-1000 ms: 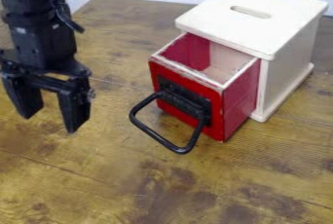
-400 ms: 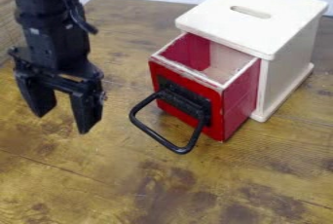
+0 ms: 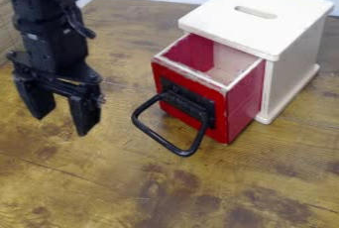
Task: Close the drawer
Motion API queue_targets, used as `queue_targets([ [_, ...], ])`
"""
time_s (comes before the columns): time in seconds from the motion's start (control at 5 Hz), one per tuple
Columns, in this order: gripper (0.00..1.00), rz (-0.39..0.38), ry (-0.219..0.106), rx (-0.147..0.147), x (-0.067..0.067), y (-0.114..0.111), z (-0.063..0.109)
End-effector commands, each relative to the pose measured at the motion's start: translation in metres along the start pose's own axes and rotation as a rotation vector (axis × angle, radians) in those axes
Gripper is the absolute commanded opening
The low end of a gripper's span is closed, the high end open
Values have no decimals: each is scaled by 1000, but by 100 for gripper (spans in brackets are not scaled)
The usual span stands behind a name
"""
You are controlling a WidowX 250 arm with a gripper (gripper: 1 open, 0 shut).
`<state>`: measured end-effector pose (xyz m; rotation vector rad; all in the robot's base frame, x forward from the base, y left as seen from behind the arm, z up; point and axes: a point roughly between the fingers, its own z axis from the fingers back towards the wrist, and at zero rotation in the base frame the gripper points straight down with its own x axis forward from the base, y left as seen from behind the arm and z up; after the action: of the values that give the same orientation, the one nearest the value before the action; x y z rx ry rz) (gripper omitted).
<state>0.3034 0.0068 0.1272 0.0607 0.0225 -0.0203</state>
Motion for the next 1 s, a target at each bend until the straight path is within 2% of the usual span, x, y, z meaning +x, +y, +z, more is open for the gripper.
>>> queue_targets([
  [0.0,100,29,-45,2,5,15,11],
  [0.4,100,34,-34,-1,2,19,19],
  [0.8,100,88,-20,-7,1,26,-3],
])
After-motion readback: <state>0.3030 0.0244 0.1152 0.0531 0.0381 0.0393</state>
